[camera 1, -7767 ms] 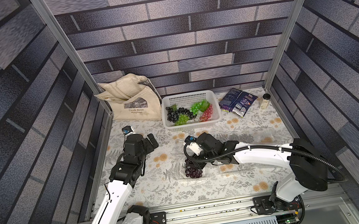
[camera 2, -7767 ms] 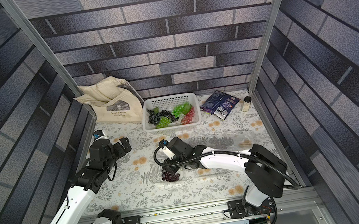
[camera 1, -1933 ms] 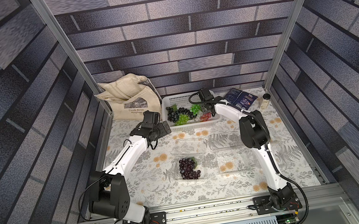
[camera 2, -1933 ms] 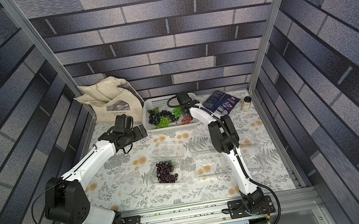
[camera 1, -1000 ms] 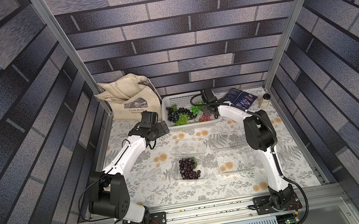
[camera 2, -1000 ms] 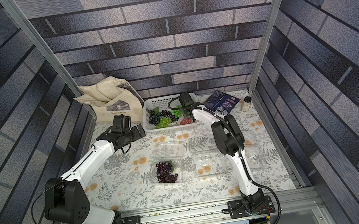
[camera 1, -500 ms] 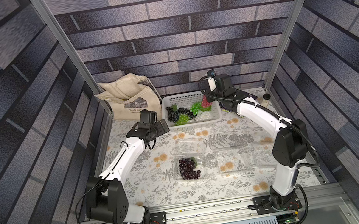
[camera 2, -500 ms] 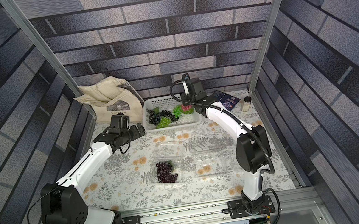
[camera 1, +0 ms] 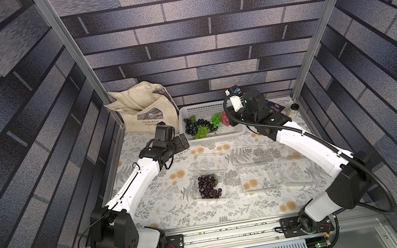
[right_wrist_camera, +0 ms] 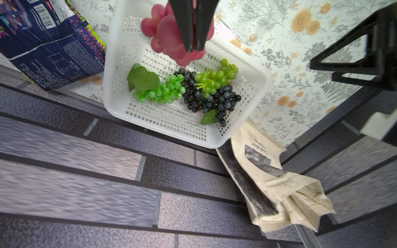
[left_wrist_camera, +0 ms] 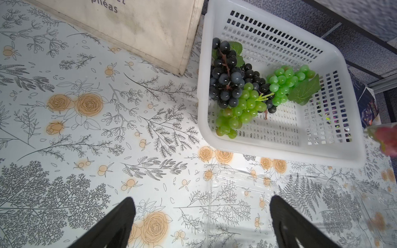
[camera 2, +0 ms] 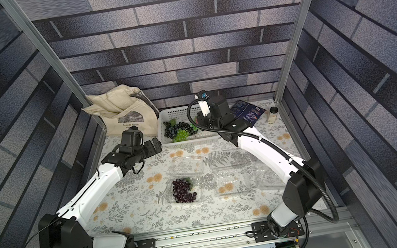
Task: Pack grapes into containers
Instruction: Pick up the grape from the basket, then place the grape into the packing box.
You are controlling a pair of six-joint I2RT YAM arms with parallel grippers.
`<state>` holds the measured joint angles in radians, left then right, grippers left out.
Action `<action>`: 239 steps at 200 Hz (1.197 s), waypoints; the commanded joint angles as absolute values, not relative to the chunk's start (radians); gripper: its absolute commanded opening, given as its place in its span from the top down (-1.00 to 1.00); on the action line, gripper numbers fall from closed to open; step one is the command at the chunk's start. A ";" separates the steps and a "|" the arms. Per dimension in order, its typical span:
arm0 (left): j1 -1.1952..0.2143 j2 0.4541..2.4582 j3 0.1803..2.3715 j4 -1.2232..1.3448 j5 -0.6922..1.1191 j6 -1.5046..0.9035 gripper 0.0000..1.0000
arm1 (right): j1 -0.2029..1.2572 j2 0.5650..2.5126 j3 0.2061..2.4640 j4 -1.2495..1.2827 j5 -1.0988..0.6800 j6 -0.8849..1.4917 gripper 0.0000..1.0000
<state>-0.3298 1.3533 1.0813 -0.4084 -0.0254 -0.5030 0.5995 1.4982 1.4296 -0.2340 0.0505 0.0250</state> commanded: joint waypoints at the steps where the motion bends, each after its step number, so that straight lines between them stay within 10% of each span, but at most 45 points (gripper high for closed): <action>1: -0.343 1.297 1.046 -0.397 -0.026 -0.509 -1.00 | 0.652 1.433 1.383 -0.260 0.059 0.026 1.00; 239: -0.443 1.151 0.911 -0.327 -0.085 -0.542 -1.00 | 0.977 1.089 0.931 -0.308 0.031 0.191 1.00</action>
<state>-0.4294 1.1728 0.9276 -0.3439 -0.0570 -0.5255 0.9497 1.1183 0.9478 -0.3183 0.0166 0.1638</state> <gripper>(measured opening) 0.999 0.047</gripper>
